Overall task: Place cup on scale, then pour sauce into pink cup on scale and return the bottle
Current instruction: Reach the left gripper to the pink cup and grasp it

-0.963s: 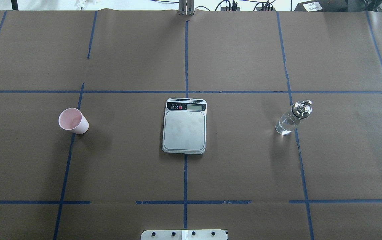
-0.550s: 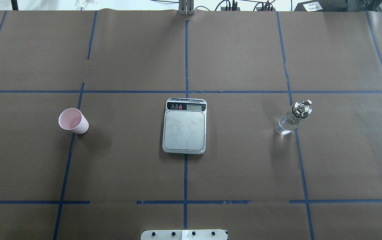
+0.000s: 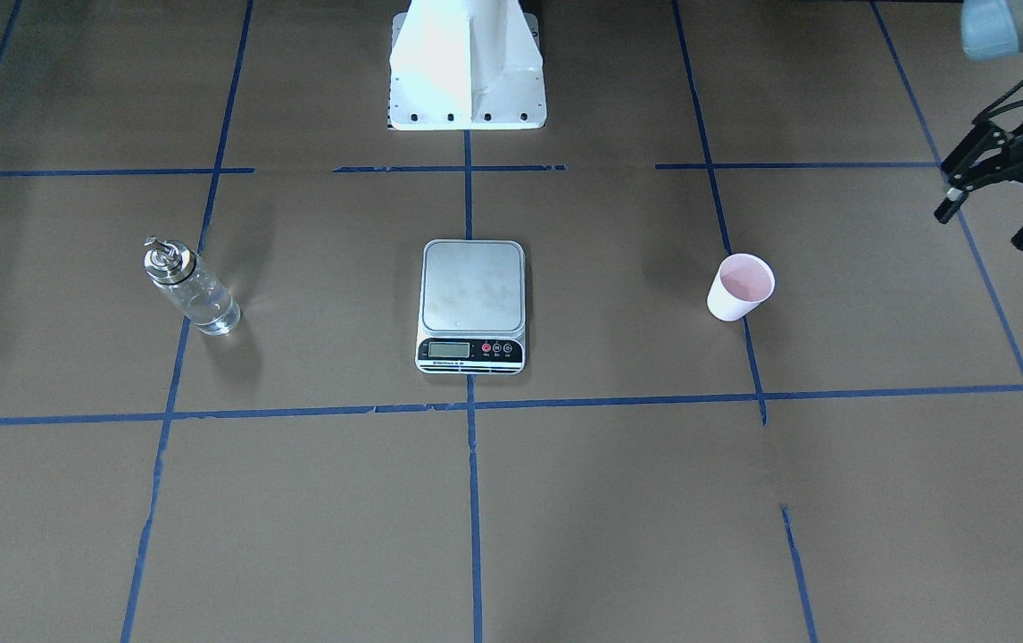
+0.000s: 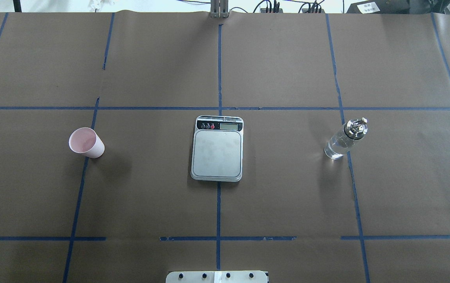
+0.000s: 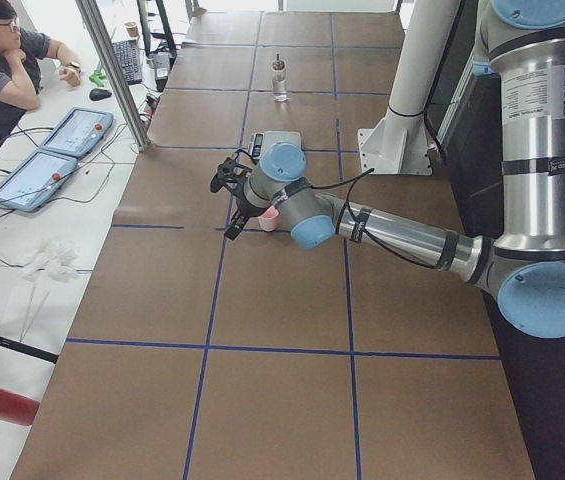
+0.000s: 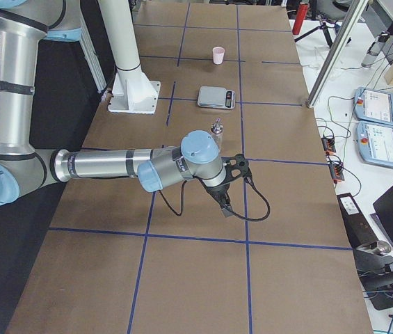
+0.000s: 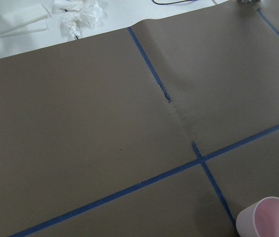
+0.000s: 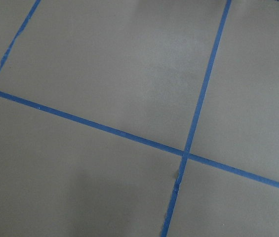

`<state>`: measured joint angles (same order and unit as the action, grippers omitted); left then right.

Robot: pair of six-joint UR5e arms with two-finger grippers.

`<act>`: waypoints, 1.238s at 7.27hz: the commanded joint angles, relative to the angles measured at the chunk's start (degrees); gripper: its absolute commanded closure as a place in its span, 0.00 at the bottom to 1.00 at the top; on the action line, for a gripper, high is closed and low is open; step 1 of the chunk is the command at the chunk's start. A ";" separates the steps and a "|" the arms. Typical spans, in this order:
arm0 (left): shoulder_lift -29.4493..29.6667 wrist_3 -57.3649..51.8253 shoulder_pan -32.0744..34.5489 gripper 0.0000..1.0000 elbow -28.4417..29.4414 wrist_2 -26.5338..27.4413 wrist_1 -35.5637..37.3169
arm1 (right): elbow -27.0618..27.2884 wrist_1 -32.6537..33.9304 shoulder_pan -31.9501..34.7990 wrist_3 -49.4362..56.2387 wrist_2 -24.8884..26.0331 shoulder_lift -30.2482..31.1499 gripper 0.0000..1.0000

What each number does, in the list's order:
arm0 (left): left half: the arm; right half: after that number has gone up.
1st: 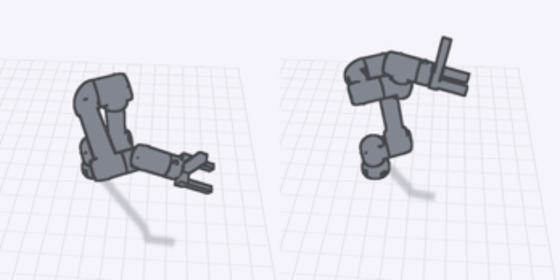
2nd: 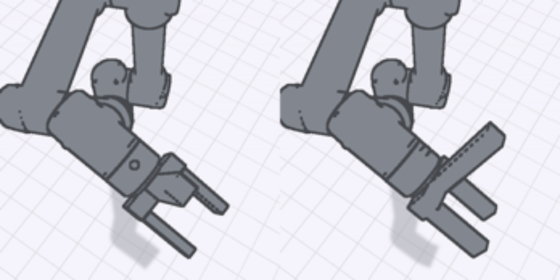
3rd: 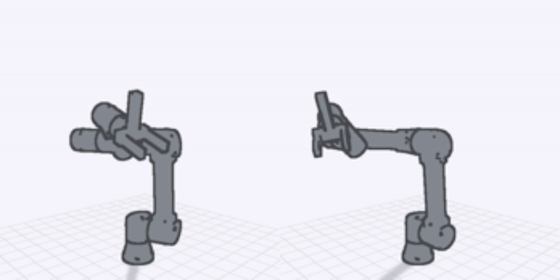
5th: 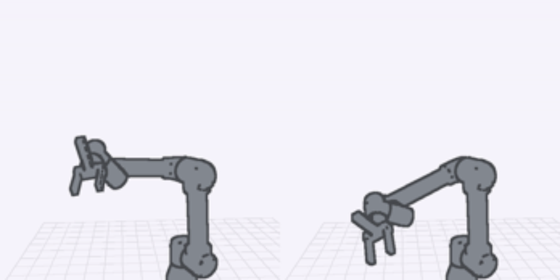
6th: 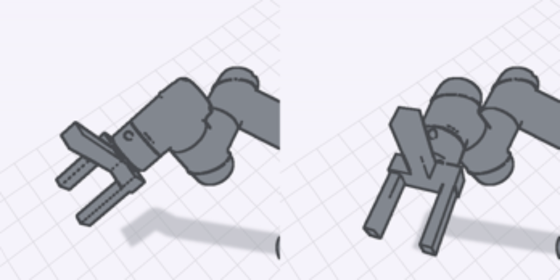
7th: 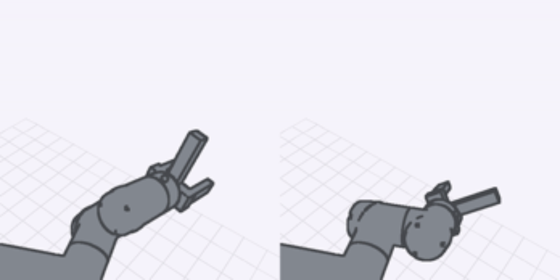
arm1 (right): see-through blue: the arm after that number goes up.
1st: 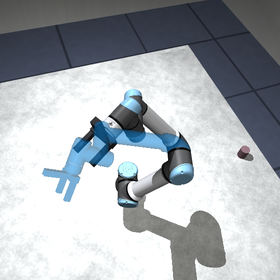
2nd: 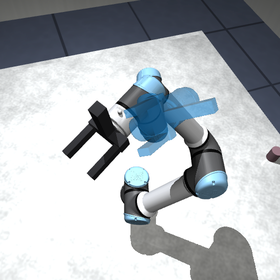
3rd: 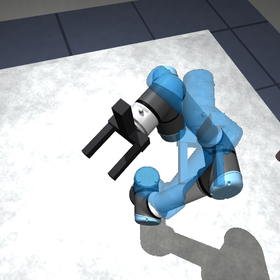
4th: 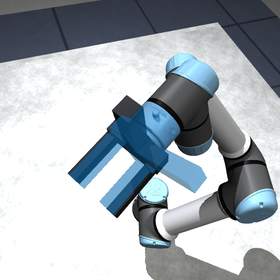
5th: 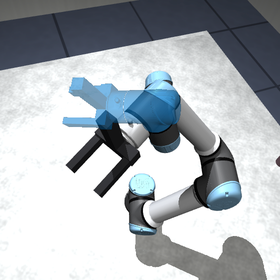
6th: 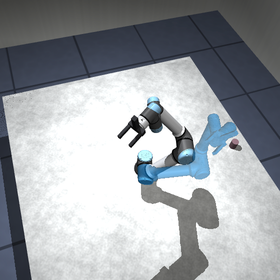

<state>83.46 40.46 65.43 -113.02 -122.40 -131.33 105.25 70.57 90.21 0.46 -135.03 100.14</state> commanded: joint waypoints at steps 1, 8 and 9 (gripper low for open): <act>0.13 17.75 -14.40 0.22 -2.03 13.46 0.55 | -0.04 0.01 -0.04 0.07 0.20 -0.04 0.00; 3.98 31.79 -28.08 0.47 2.96 26.25 2.12 | 0.05 -0.08 -0.04 0.25 0.20 0.05 0.00; 5.04 31.79 -28.34 0.47 4.37 26.34 2.31 | 0.05 -0.08 0.05 0.25 0.20 0.14 0.00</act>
<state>86.96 72.21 37.37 -110.27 -96.20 -129.56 105.29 70.49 90.20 0.69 -134.82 100.19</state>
